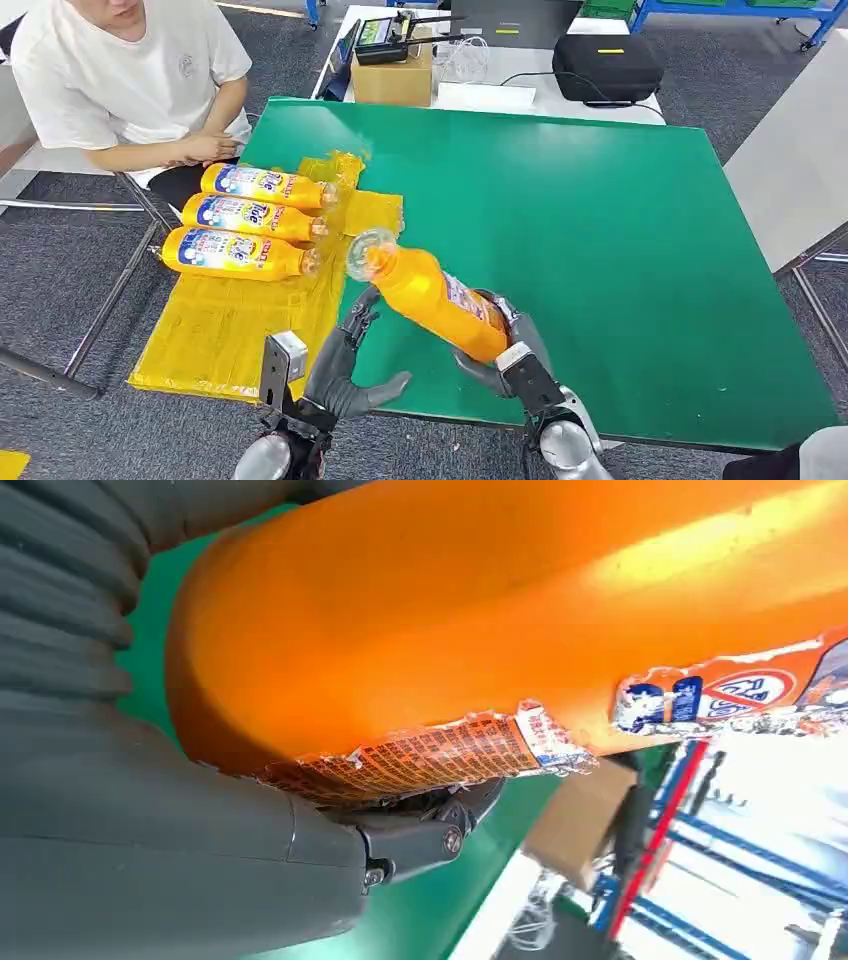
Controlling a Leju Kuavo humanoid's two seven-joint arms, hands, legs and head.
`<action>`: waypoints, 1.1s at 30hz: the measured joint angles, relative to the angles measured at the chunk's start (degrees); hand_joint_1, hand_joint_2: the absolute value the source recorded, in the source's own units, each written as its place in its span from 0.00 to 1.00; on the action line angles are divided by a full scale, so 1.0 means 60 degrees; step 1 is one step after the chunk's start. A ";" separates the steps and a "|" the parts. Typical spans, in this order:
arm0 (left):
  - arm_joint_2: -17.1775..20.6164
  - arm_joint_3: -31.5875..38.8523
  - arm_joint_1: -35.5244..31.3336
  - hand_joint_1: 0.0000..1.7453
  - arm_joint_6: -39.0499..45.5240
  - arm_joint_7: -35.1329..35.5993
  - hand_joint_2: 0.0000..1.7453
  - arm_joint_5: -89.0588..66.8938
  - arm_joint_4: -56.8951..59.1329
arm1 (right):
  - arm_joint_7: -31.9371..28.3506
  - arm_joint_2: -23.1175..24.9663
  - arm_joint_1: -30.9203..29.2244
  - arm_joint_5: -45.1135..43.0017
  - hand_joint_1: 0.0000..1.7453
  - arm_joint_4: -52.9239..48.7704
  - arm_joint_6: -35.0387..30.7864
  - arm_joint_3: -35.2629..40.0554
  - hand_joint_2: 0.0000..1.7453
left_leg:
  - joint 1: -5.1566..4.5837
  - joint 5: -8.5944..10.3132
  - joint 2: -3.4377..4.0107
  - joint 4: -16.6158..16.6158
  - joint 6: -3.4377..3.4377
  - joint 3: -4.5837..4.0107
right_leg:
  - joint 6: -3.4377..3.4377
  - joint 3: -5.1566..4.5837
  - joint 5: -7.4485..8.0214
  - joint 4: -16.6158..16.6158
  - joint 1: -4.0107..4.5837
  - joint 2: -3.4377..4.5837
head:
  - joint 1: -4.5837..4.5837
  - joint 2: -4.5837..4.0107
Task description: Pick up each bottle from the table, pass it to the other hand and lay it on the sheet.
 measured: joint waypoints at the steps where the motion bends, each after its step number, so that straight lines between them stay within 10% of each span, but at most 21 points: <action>1: 0.0004 -0.0036 0.0000 0.00 -0.0224 -0.0130 1.00 0.0134 -0.0007 | -0.0036 0.0047 -0.0003 0.0087 1.00 0.0000 0.0007 0.0083 1.00 | 0.0001 0.0000 0.0000 0.0000 0.0000 0.0000 | 0.0000 0.0000 0.0000 0.0000 0.0001 0.0000 | -0.0004 0.0000; 19: -0.0109 -0.0087 0.0010 0.00 -0.0186 0.0172 1.00 0.1246 -0.1045 | -0.0047 0.0823 -0.0463 0.0852 1.00 0.1606 -0.0554 0.1821 1.00 | 0.0005 0.0001 -0.0001 0.0000 0.0000 -0.0011 | 0.0000 -0.0011 0.0000 0.0002 0.0004 -0.0003 | -0.0004 0.0000; 20: -0.0109 -0.0102 -0.0019 0.18 -0.0109 0.0164 1.00 0.1202 -0.1042 | -0.0029 0.0838 -0.0503 0.0848 1.00 0.1636 -0.0554 0.1872 1.00 | 0.0005 0.0001 -0.0002 0.0000 0.0000 -0.0011 | 0.0000 -0.0011 0.0000 0.0002 0.0004 -0.0003 | -0.0004 0.0000; 21: -0.0109 -0.0109 -0.0053 1.00 -0.0061 0.0168 1.00 0.1183 -0.1042 | -0.0022 0.0845 -0.0539 0.0848 1.00 0.1658 -0.0557 0.1901 1.00 | 0.0005 0.0001 -0.0004 -0.0001 0.0000 -0.0011 | 0.0000 -0.0011 0.0000 0.0002 0.0004 -0.0004 | 0.0000 0.0000; 24: -0.0120 -0.0160 -0.0134 1.00 0.0348 0.0453 1.00 0.0855 -0.1020 | 0.0084 0.0863 -0.0634 0.0976 0.98 0.1723 -0.0740 0.2022 1.00 | 0.0005 0.0001 -0.0003 0.0000 0.0000 -0.0010 | 0.0000 -0.0011 0.0000 0.0002 0.0004 -0.0004 | -0.0004 0.0000; 25: -0.0128 -0.0193 -0.0155 1.00 0.0441 0.0546 1.00 0.0739 -0.0991 | 0.0098 0.0867 -0.0634 0.0961 0.75 0.1738 -0.0765 0.2025 1.00 | 0.0005 0.0001 -0.0005 0.0000 0.0000 -0.0011 | 0.0000 -0.0011 0.0000 0.0002 0.0004 -0.0004 | 0.0000 0.0000; 26: -0.0131 -0.0222 -0.0173 1.00 0.0526 0.0624 1.00 0.0684 -0.0943 | 0.0106 0.0870 -0.0633 0.0936 0.20 0.1756 -0.0780 0.2032 1.00 | 0.0005 0.0001 -0.0004 0.0000 0.0000 -0.0012 | 0.0000 -0.0011 0.0000 0.0002 0.0004 -0.0004 | 0.0000 0.0000; 27: -0.0131 -0.0251 -0.0199 1.00 0.0573 0.0715 1.00 0.0651 -0.0903 | 0.0110 0.0870 -0.0626 0.0925 0.00 0.1774 -0.0838 0.2032 1.00 | 0.0005 0.0001 -0.0003 0.0000 0.0000 -0.0012 | 0.0000 -0.0011 0.0000 0.0002 0.0004 -0.0004 | 0.0000 0.0000; 28: -0.0131 -0.0266 -0.0234 1.00 0.0645 0.0830 1.00 0.0651 -0.0842 | 0.0117 0.0870 -0.0606 0.0918 0.00 0.1774 -0.0968 0.2032 0.00 | 0.0005 0.0001 -0.0004 0.0000 0.0000 -0.0013 | 0.0000 -0.0011 0.0000 0.0002 0.0003 -0.0004 | 0.0000 0.0000; 33: -0.0164 -0.0273 -0.0294 1.00 0.0540 0.1148 1.00 0.1488 -0.0627 | 0.0088 0.0910 -0.0385 0.0729 0.00 0.1760 -0.1540 0.2029 0.00 | 0.0005 0.0000 -0.0005 0.0000 0.0000 -0.0024 | 0.0000 -0.0020 0.0000 0.0002 0.0004 -0.0005 | -0.0004 0.0000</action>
